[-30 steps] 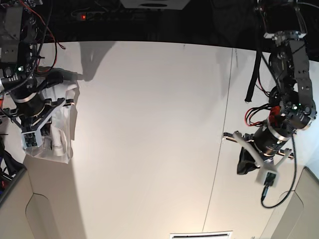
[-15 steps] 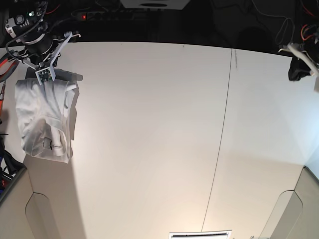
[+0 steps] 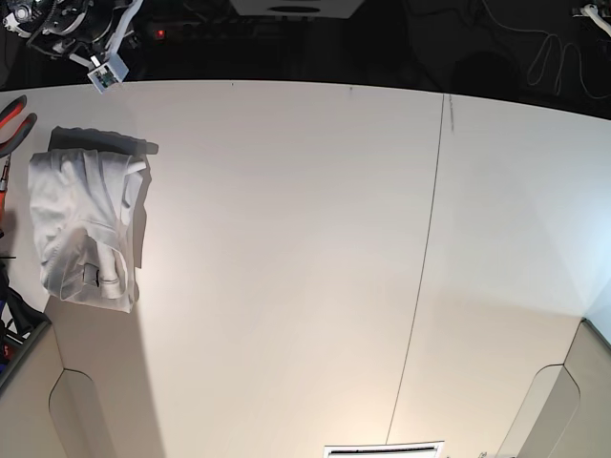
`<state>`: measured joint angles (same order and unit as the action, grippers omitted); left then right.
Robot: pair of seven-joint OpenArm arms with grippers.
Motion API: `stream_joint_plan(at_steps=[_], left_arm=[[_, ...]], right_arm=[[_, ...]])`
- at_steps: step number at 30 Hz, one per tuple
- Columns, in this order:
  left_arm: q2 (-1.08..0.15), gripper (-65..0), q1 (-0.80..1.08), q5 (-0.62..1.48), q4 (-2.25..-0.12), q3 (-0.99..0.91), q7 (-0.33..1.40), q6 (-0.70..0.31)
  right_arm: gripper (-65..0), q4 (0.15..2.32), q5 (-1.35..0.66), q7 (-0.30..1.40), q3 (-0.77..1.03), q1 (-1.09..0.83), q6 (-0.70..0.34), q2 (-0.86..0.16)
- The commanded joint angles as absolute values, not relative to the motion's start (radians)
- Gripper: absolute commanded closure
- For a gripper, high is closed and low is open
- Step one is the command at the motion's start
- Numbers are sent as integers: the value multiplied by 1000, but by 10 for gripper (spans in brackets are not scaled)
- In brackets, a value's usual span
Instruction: Layout the t-shirt on the table in an organized manner, then fold the t-shirt properly
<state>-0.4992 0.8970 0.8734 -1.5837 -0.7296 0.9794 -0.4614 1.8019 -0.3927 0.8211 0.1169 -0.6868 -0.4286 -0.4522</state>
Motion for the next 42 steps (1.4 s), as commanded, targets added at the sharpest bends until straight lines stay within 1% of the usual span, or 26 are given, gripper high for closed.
stream_joint_plan(at_steps=[1, 3, 5, 9, 11, 13, 15, 18, 21, 24, 26, 29, 31, 36, 39, 42], left_arm=[[-513, 0, 915, 897, -1548, -736, 985, -466], [-513, 0, 915, 930, -1467, -728, 985, -481], [-513, 0, 915, 959, -1398, -707, 984, -523], [-513, 0, 914, 1015, -1314, -602, 970, -592], [-513, 0, 914, 1013, -1293, -515, 898, -608], [-513, 0, 911, 993, -1281, -415, 775, -635], [-512, 0, 897, 929, -1280, -304, 644, -644], [-498, 0, 835, 784, -1279, -144, 522, -643], [-453, 0, 738, 656, -1260, -21, 445, -639], [-383, 0, 630, 570, -1205, 65, 414, -638], [-329, 0, 565, 533, -1150, 104, 414, -600], [-254, 0, 481, 475, -1045, 141, 414, -514], [-217, 0, 434, 423, -969, 160, 402, -484], [-171, 0, 350, 302, -812, 187, 309, -482], [-163, 0, 317, 279, -772, 187, 299, -482], [-163, 0, 302, 222, -764, 187, 229, -482]], right_arm=[[0, 1769, -418, 820, 117, -696, -429, -475], [0, 1673, -461, 820, 104, -696, -430, -491], [0, 1577, -508, 820, 85, -696, -430, -505], [0, 1396, -583, 818, 32, -694, -430, -514], [0, 1326, -612, 793, -7, -686, -430, -514], [0, 1270, -621, 738, -53, -674, -430, -510], [0, 1217, -595, 653, -98, -657, -430, -500], [0, 1118, -493, 532, -160, -613, -426, -463], [0, 1006, -436, 461, -222, -543, -426, -416], [0, 910, -424, 445, -276, -460, -426, -367], [0, 854, -418, 448, -303, -411, -421, -342], [0, 780, -406, 453, -318, -348, -395, -321], [0, 743, -407, 451, -318, -314, -358, -318], [0, 717, -408, 452, -318, -251, -289, -317], [0, 717, -416, 452, -318, -215, -242, -312], [0, 717, -457, 452, -306, -177, -197, -300]])
